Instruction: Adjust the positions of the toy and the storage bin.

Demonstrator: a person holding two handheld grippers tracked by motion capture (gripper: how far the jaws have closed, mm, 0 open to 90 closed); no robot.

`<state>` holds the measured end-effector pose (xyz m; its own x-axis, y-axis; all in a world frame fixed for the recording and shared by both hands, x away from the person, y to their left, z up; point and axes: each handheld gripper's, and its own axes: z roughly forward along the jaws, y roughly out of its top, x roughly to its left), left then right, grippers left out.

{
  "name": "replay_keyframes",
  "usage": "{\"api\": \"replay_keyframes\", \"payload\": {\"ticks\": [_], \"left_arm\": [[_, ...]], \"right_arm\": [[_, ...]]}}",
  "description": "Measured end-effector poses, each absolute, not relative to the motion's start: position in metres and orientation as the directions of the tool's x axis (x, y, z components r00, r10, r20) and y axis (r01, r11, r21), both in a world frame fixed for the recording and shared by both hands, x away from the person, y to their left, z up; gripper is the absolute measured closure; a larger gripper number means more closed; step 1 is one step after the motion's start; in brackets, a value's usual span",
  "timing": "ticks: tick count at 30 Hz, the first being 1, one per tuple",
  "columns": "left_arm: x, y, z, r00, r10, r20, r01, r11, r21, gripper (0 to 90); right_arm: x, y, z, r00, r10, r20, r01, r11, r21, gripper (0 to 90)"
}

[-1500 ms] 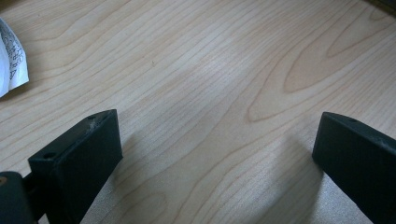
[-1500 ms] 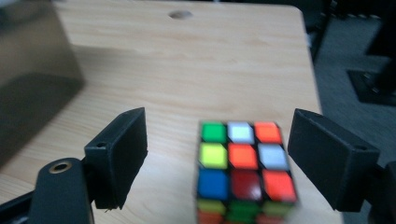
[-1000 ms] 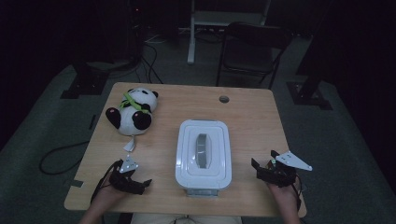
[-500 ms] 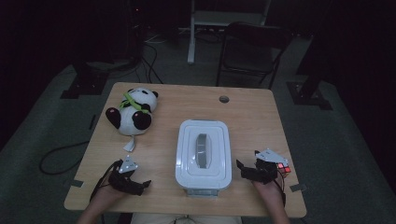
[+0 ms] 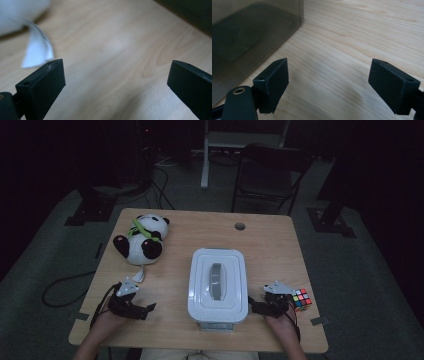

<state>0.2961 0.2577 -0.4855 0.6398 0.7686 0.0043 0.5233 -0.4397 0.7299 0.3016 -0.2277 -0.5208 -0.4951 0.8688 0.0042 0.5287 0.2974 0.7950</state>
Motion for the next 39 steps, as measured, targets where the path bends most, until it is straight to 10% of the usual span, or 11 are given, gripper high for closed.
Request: {"api": "replay_keyframes", "payload": {"ticks": [15,39], "left_arm": [[0.348,0.273,-0.427,0.580,0.813,0.048,0.454,-0.371,0.810,2.4],[0.432,0.248,-0.453,0.513,0.857,0.047,0.521,-0.354,0.777,14.1]], "right_arm": [[0.305,-0.219,-0.527,-0.512,0.858,-0.031,0.560,0.361,0.746,16.3],[0.310,-0.219,-0.528,-0.528,0.850,0.004,0.582,0.358,0.730,16.6]]}}
